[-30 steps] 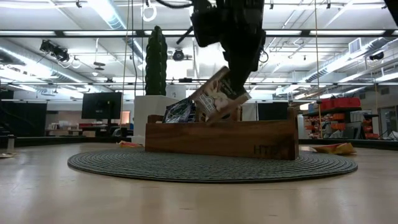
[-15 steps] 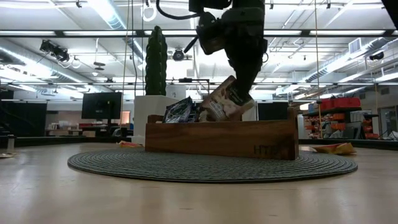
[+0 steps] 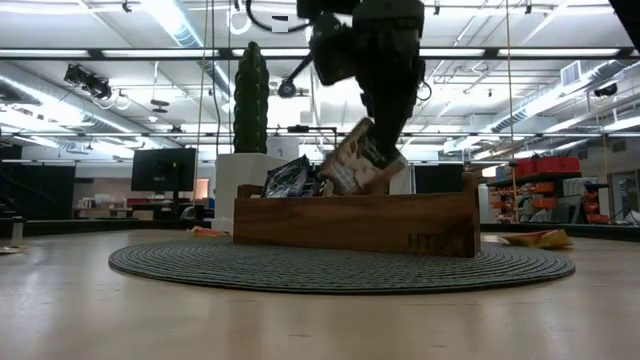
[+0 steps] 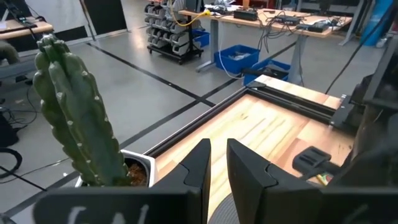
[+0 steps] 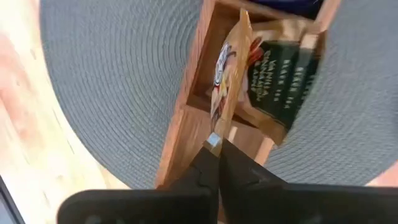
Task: Pick & Place Tea
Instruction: Put the brown tea bag into the middle section of the wooden organizer, then put the orange tea bag into the right section of the wooden organizer
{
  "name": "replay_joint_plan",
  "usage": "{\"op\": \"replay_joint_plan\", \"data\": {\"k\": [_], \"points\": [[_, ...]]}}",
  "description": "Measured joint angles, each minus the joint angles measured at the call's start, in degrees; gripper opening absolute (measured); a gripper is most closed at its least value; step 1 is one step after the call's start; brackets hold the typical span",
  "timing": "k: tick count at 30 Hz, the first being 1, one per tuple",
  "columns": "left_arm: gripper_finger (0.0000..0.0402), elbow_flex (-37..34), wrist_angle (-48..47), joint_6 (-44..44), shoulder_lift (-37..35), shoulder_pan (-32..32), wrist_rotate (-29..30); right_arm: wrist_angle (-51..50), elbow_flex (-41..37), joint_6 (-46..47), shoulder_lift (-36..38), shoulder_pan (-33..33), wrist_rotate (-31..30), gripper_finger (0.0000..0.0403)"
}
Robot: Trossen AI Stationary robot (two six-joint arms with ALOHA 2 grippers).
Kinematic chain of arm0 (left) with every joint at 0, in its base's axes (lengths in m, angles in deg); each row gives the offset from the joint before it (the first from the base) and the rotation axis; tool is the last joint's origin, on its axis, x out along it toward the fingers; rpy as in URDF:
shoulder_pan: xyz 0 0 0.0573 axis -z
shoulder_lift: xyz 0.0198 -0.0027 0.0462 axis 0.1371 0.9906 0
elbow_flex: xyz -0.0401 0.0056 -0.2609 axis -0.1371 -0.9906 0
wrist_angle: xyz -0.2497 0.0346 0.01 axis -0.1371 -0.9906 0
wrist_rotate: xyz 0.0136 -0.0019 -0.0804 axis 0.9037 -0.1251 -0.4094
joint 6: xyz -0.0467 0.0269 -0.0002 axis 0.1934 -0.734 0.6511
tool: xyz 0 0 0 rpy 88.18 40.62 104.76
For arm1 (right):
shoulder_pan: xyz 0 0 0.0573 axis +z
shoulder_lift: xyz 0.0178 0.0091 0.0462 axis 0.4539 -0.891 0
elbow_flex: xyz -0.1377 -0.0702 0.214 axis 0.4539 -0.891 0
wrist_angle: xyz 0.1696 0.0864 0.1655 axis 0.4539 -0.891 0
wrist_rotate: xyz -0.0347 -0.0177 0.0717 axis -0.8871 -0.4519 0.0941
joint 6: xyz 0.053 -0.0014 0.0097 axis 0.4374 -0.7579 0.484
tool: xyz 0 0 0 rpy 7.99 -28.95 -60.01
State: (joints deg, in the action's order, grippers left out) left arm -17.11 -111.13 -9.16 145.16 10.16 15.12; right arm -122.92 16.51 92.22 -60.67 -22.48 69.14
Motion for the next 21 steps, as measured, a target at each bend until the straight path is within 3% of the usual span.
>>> {"op": "replay_joint_plan", "data": {"k": [9, 12, 21], "points": [[0.0055, 0.0, -0.3, 0.0, 0.0, 0.0, 0.0, 0.5, -0.1, -0.4, -2.0, 0.0, -3.1, 0.0], [0.0055, 0.0, -0.3, 0.0, 0.0, 0.0, 0.0, 0.4, -0.1, -0.6, -1.7, -0.5, -1.1, 0.0006], [0.0055, 0.0, -0.5, 0.0, 0.0, 0.0, 0.0, 0.4, 0.3, -0.1, -1.7, -0.7, -1.2, 0.0099]]}}
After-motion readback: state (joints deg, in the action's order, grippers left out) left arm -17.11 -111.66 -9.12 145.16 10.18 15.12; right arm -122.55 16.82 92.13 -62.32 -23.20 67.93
